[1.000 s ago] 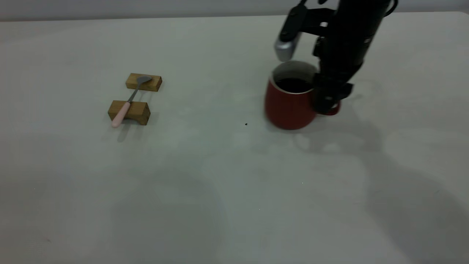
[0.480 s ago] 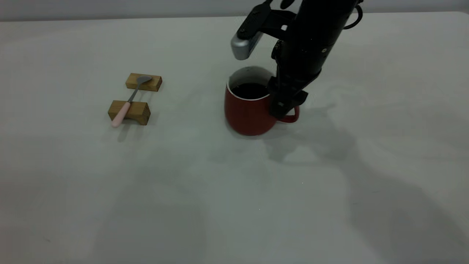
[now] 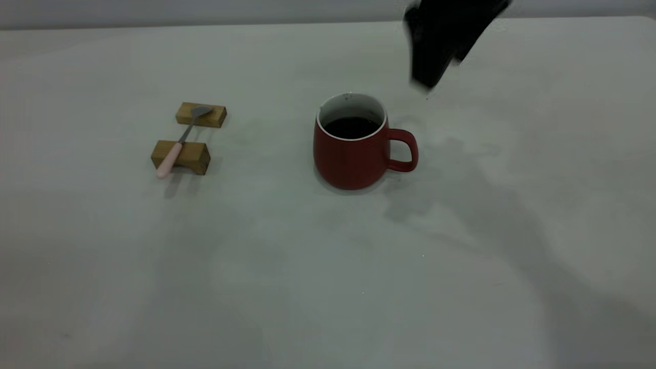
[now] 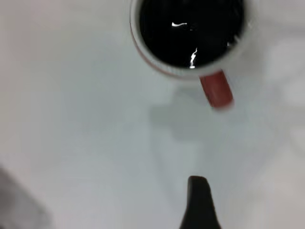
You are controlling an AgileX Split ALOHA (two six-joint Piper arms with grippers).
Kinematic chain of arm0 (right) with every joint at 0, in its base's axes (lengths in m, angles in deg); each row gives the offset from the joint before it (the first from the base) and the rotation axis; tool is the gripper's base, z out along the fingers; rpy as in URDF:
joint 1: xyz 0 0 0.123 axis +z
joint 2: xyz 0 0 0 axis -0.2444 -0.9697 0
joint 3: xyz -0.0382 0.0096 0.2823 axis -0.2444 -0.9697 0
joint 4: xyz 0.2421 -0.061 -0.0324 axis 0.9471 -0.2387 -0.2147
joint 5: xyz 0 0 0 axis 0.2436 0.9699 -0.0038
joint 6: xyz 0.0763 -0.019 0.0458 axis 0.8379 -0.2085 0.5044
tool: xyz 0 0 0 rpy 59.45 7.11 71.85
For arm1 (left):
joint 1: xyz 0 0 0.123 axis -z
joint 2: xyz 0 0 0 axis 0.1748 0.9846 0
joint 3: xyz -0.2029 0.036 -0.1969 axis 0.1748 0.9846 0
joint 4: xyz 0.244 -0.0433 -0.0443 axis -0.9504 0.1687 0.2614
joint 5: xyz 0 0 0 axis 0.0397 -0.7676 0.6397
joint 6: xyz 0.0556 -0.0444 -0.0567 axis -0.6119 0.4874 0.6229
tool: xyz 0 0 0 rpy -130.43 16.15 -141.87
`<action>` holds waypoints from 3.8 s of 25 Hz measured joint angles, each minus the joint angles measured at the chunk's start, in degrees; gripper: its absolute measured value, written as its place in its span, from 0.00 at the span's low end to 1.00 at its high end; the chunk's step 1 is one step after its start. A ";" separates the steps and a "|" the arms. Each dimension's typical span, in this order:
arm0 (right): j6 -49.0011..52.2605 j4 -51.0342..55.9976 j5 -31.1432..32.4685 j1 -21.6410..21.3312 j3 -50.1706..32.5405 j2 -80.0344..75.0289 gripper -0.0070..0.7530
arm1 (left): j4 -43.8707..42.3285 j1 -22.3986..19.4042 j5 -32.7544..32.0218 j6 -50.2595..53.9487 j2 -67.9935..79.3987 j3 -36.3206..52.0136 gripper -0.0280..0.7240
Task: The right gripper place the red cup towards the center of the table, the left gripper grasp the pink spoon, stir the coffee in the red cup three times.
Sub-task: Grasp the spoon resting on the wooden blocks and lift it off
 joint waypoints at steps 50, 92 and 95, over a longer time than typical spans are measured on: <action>28.45 -7.65 17.22 -25.86 -54.48 113.61 0.78 | 0.00 0.00 0.00 0.04 0.00 0.00 0.55; 25.18 -3.87 15.58 -25.86 -55.43 113.61 0.78 | 4.94 0.00 33.81 2.27 66.27 -11.02 0.93; 25.18 -3.87 15.58 -25.86 -55.43 113.61 0.78 | 6.99 0.06 36.74 0.43 77.55 -14.30 0.92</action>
